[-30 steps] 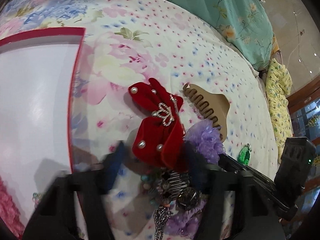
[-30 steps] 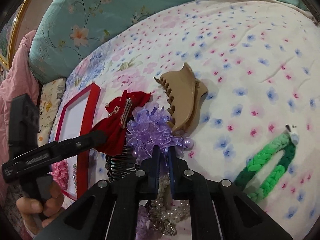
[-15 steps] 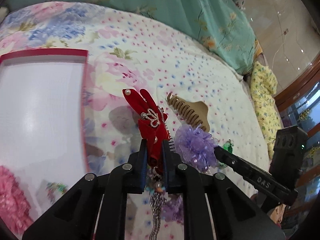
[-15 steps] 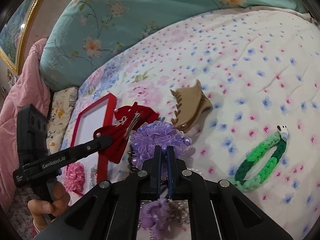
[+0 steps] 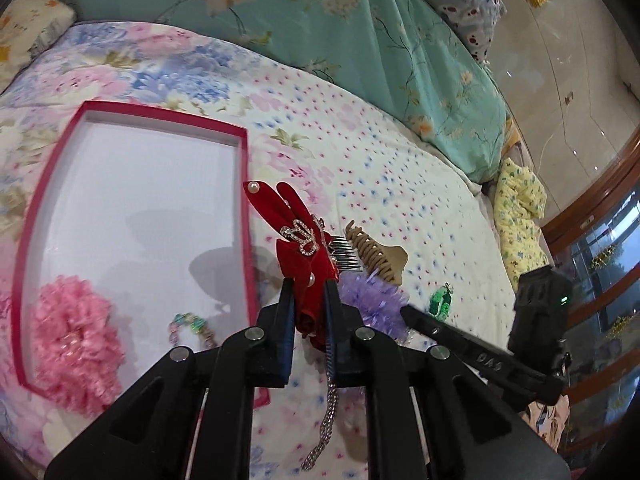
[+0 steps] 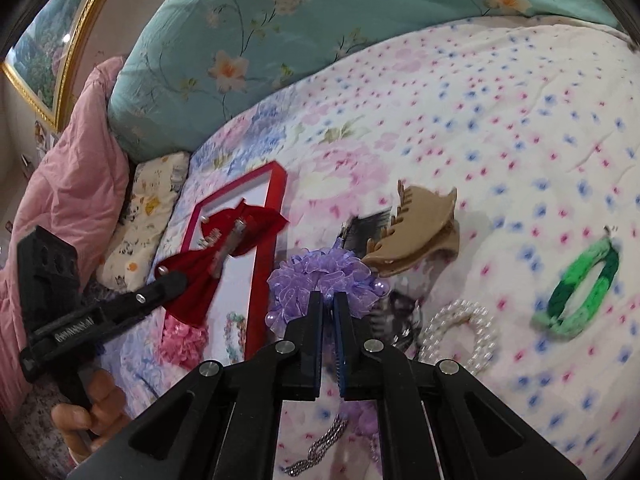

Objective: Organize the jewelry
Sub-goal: 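Grasp the red bow clip with the left tool while the right tool grasps the tan claw clip, then lower both clips into the red-rimmed box and open both tools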

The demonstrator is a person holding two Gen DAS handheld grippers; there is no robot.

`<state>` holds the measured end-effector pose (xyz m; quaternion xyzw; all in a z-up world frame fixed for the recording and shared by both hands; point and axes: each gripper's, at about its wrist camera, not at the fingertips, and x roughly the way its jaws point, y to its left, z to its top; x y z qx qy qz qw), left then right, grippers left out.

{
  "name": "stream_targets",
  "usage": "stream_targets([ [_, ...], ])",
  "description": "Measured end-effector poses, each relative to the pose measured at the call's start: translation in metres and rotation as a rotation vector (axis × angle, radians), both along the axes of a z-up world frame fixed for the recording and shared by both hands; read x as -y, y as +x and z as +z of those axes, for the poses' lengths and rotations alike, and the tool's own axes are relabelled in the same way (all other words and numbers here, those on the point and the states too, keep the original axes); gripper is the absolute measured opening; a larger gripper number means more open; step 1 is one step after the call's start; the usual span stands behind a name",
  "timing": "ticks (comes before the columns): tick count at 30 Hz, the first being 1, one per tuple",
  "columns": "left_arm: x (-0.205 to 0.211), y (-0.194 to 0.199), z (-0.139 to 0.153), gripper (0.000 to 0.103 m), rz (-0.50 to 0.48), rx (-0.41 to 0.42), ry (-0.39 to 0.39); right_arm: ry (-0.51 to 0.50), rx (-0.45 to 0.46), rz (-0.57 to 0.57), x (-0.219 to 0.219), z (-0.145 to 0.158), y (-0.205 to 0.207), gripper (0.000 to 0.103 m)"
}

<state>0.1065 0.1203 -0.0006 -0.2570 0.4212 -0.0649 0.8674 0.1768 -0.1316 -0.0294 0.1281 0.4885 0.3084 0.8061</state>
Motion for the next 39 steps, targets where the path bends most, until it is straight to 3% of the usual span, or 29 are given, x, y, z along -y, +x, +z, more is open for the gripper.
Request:
stream_targets([
  [10, -0.006, -0.021, 0.003, 0.010, 0.019, 0.008, -0.008, -0.048, -0.068, 0.026, -0.007, -0.034, -0.019, 0.005],
  [15, -0.004, -0.025, 0.006, 0.011, 0.019, 0.014, 0.000, -0.047, -0.028, -0.040, 0.004, -0.025, -0.018, 0.015],
  [18, -0.004, -0.025, 0.007, 0.010, 0.023, 0.016, -0.004, -0.039, 0.015, -0.121, 0.020, -0.014, -0.007, 0.034],
  [19, -0.004, -0.025, 0.008, 0.010, 0.023, 0.017, -0.004, -0.053, 0.037, -0.149, 0.024, -0.011, -0.001, 0.035],
  [23, -0.003, -0.024, 0.009, 0.010, 0.021, 0.017, -0.002, -0.103, 0.060, -0.206, 0.026, -0.018, 0.031, 0.034],
  [26, -0.004, -0.023, 0.008, 0.010, 0.024, 0.015, 0.000, -0.125, 0.054, -0.216, 0.022, -0.029, 0.049, 0.024],
  [27, -0.005, -0.023, 0.008, 0.011, 0.026, 0.014, 0.000, -0.128, 0.045, -0.208, 0.020, -0.032, 0.052, 0.010],
  [29, -0.009, -0.023, 0.007, 0.010, 0.032, 0.013, -0.002, -0.120, 0.037, -0.197, 0.018, -0.035, 0.055, 0.009],
  [30, -0.011, -0.023, 0.007, 0.010, 0.036, 0.014, -0.002, -0.118, 0.043, -0.193, 0.018, -0.033, 0.054, 0.006],
  [39, -0.028, -0.028, 0.009, 0.010, 0.075, 0.037, -0.011, -0.039, 0.157, -0.159, 0.008, 0.021, 0.039, 0.005],
])
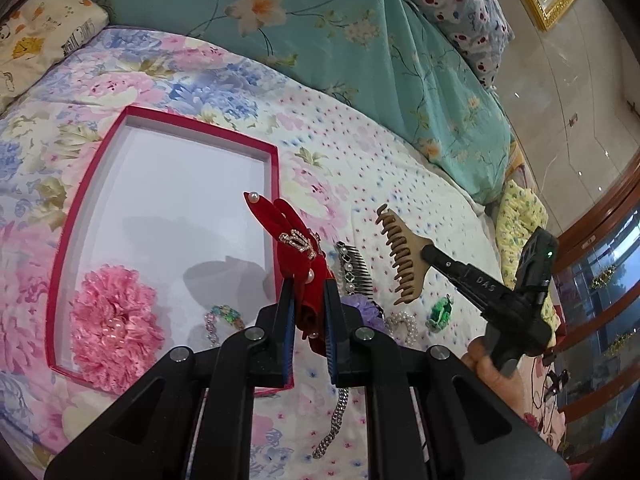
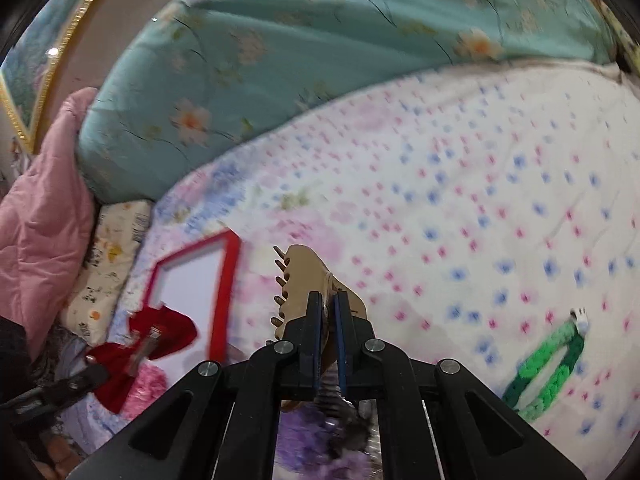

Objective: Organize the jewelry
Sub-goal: 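Lower both clips into the red-rimmed box and open both tools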

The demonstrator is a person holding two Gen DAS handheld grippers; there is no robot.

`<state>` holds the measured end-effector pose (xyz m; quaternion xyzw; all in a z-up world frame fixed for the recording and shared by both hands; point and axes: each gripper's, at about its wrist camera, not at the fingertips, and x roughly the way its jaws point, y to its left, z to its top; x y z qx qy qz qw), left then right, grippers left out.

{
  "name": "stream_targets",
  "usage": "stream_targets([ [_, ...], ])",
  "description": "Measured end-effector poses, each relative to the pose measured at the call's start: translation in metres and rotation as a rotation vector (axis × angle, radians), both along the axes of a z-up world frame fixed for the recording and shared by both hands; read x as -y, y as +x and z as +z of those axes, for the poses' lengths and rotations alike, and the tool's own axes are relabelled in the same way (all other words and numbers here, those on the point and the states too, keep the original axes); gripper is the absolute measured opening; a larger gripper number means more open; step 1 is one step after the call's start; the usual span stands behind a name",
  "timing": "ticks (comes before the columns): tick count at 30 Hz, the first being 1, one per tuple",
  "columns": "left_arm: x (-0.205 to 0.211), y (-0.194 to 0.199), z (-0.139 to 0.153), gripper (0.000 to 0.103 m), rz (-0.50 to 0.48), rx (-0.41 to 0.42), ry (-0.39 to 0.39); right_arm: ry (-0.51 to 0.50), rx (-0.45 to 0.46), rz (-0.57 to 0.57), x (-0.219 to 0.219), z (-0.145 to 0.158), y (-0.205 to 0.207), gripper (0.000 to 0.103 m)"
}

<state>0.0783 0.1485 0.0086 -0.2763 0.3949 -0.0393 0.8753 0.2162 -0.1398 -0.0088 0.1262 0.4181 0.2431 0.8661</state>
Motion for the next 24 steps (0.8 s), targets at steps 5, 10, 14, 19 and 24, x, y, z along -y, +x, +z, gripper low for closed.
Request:
stream_targets([
  [5, -0.018, -0.003, -0.002, 0.010, 0.042, 0.011, -0.005, 0.027, -0.011, 0.076, -0.034, 0.010, -0.001, 0.005],
  [10, -0.041, -0.004, -0.006, 0.010, 0.089, 0.024, -0.002, 0.037, -0.028, 0.144, -0.076, 0.003, -0.005, 0.005],
  [14, -0.063, 0.001, -0.011, 0.010, 0.137, 0.030, 0.005, 0.047, -0.042, 0.185, -0.107, -0.002, -0.003, 0.005],
  [19, -0.090, 0.017, -0.020, 0.010, 0.180, 0.044, 0.009, 0.041, -0.045, 0.225, -0.145, -0.008, 0.004, 0.005],
  [24, -0.111, 0.040, -0.035, 0.010, 0.205, 0.029, 0.020, 0.030, -0.051, 0.239, -0.181, -0.019, 0.017, 0.005],
])
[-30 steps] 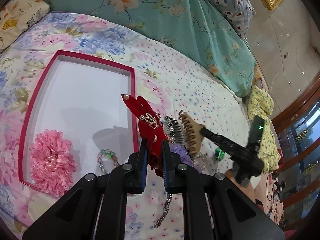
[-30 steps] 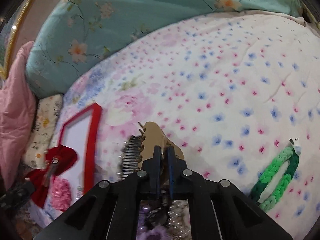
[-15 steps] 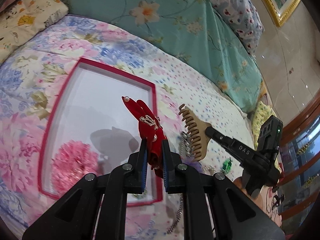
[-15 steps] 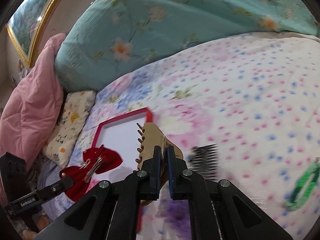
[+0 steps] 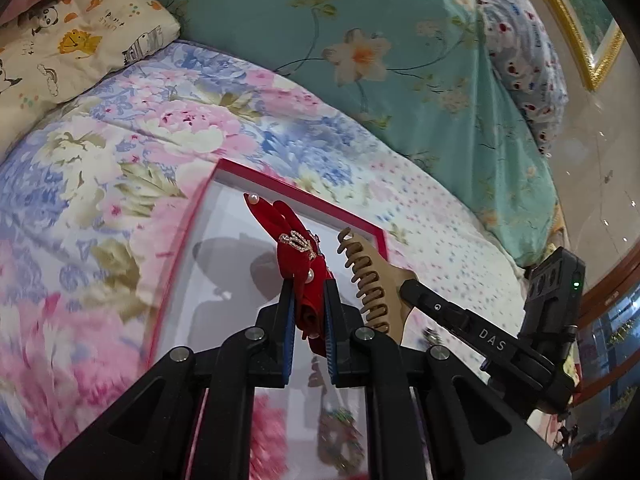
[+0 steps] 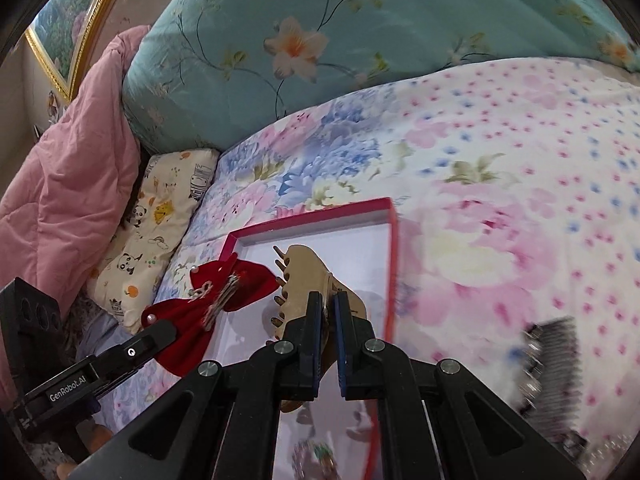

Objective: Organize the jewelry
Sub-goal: 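Lower both clips into the red-rimmed box and open both tools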

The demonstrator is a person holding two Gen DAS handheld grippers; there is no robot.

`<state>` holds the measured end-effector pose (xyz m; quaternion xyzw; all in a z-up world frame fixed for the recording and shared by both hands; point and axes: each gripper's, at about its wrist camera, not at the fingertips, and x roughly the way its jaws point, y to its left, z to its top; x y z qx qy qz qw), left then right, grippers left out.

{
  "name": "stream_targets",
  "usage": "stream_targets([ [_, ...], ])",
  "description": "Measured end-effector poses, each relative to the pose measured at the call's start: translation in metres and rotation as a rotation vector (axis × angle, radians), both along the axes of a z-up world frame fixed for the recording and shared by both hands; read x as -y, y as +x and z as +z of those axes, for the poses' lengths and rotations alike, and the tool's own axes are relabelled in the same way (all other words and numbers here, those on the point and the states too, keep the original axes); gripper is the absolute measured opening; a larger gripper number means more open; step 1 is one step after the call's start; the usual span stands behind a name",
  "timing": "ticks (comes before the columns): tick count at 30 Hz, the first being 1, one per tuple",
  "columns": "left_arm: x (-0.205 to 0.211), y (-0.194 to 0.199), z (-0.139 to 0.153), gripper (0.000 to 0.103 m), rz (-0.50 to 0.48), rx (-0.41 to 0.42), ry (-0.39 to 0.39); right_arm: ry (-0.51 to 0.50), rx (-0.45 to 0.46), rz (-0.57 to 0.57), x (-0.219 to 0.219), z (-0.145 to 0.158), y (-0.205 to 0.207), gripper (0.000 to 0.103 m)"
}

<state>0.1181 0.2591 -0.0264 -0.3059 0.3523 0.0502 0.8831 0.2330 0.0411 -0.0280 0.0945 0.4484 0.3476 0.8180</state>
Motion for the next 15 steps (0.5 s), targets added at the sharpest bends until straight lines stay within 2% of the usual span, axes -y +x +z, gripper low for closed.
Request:
stream_targets([
  [7, -0.014, 0.020, -0.017, 0.010, 0.015, -0.027, 0.007, -0.021, -0.006, -0.004, -0.032, -0.016, 0.022, 0.005],
  [15, -0.019, 0.032, -0.036, 0.011, 0.023, -0.093, 0.010, -0.049, -0.017, -0.003, -0.040, -0.032, 0.033, 0.005],
])
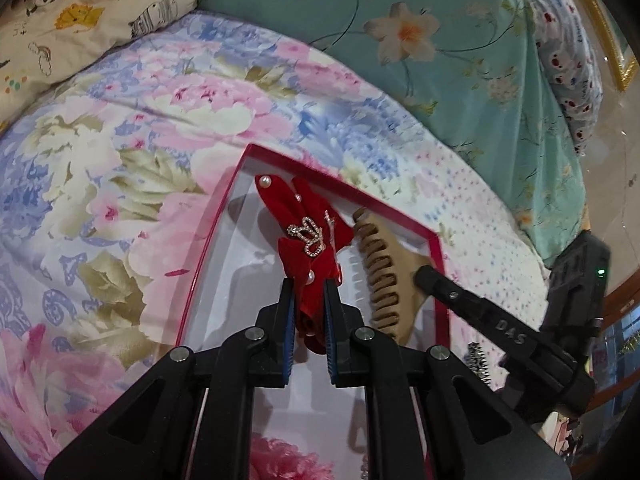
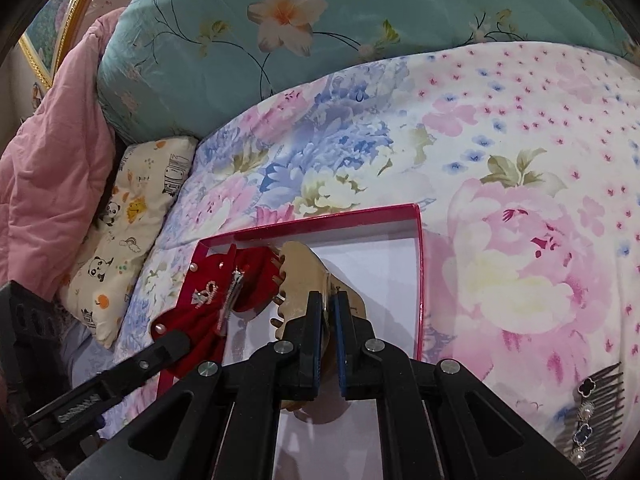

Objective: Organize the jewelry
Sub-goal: 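Lower both clips into the red-rimmed box and open both tools, then grasp the purple scrunchie with the left tool while the right tool grasps the green knitted hair tie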

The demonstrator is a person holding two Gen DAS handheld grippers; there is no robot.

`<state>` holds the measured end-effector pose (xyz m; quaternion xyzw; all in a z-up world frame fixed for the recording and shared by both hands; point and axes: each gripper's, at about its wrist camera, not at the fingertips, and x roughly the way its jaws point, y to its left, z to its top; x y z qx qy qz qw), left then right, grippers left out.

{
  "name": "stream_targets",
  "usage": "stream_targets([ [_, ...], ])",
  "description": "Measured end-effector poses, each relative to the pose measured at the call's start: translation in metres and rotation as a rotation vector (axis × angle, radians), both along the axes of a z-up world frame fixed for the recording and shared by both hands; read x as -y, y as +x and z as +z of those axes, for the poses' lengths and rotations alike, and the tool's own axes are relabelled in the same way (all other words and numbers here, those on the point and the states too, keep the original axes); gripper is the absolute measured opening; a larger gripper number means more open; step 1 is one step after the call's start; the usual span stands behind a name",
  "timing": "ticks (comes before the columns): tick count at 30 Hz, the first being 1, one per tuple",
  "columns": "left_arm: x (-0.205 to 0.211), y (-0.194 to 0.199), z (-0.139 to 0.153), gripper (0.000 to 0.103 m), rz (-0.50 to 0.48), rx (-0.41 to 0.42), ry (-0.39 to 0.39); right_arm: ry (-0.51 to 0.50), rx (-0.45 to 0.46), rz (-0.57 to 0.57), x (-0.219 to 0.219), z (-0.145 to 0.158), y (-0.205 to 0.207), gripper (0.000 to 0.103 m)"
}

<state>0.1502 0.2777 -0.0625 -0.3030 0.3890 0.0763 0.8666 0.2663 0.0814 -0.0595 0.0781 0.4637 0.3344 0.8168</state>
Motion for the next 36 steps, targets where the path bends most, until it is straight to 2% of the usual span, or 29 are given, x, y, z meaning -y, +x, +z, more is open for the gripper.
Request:
stream_targets([
  [11, -0.003, 0.005, -0.012, 0.013, 0.022, -0.081, -0.003, -0.007, -0.014, 0.025, -0.004, 0.000, 0.002, 0.010],
  [14, -0.004, 0.006, -0.012, 0.018, 0.028, -0.096, 0.001, -0.008, -0.020, 0.025, -0.004, -0.001, 0.004, 0.013],
  [17, -0.005, 0.006, -0.010, 0.039, 0.047, -0.109, 0.004, -0.007, -0.024, 0.024, -0.004, -0.001, 0.004, 0.023],
  [18, -0.006, 0.005, -0.008, 0.045, 0.056, -0.103, 0.005, -0.004, -0.026, 0.023, -0.003, 0.000, 0.004, 0.030],
  [19, -0.006, 0.003, -0.006, 0.046, 0.060, -0.097, 0.004, 0.002, -0.028, 0.022, -0.002, 0.001, 0.004, 0.033],
  [23, -0.005, -0.003, 0.005, 0.046, 0.061, -0.071, -0.002, 0.028, -0.029, 0.021, 0.005, 0.010, 0.001, 0.033],
  [27, 0.006, -0.014, 0.020, 0.056, 0.049, -0.051, 0.027, 0.064, -0.027, 0.011, 0.024, 0.026, -0.009, 0.034],
  [30, 0.017, -0.024, 0.029, 0.056, 0.036, -0.040, 0.036, 0.075, -0.013, -0.005, 0.046, 0.036, -0.019, 0.038],
  [36, 0.047, -0.041, 0.036, 0.056, -0.019, -0.039, 0.027, 0.065, -0.024, -0.050, 0.096, 0.042, -0.035, 0.038],
])
